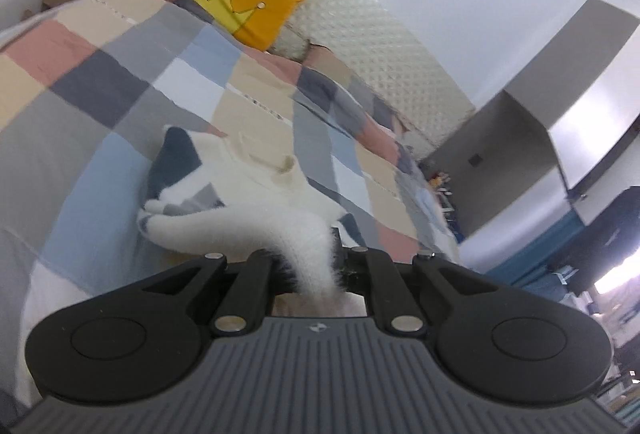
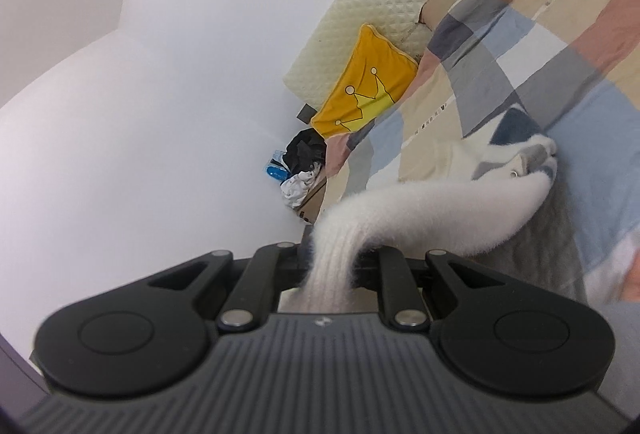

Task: Fold large clothes
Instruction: 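Lift the hem with both tools and fold it over toward the collar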

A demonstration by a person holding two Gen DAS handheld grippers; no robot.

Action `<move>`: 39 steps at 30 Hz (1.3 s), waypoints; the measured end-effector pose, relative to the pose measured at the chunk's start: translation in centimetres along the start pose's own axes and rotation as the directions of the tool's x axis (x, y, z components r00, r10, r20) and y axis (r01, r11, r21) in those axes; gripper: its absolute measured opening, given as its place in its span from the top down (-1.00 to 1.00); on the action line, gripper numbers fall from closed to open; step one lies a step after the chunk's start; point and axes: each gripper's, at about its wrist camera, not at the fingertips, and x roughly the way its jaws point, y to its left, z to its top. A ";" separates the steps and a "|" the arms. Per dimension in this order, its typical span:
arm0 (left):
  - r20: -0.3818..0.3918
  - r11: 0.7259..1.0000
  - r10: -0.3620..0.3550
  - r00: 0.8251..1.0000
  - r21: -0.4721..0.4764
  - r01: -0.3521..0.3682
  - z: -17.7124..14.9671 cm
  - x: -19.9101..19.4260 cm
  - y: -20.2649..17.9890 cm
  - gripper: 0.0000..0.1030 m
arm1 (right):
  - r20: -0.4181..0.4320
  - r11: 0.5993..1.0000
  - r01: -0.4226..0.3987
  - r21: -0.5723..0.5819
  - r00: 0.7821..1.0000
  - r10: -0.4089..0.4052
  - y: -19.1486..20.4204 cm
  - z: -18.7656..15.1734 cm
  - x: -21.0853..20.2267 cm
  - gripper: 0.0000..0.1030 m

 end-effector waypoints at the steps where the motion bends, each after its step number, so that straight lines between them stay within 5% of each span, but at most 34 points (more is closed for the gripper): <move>1: -0.005 1.000 -0.006 1.000 -0.009 0.006 -0.6 -0.2 0.1 0.84 | 0.003 1.000 0.000 -0.003 1.000 0.000 0.0 -0.3 -0.7 0.70; 9: 0.016 0.994 -0.026 1.000 -0.105 0.028 -1.4 1.6 2.3 0.84 | -0.024 0.994 0.072 0.082 0.997 -0.070 -1.6 -0.7 0.1 0.70; 20: 0.077 0.928 0.021 0.997 -0.372 0.010 7.2 14.6 6.9 0.84 | 0.041 0.961 0.195 0.195 0.977 -0.207 -4.3 5.1 10.4 0.70; 29: 0.081 0.907 0.162 0.983 -0.404 -0.116 10.8 25.5 10.6 0.84 | 0.079 0.903 0.259 0.344 0.950 -0.303 -9.9 7.8 18.4 0.70; 39: 0.065 0.927 0.196 0.978 -0.339 -0.163 12.5 35.1 16.6 0.84 | 0.037 0.894 0.309 0.326 0.940 -0.339 -17.8 8.7 26.6 0.70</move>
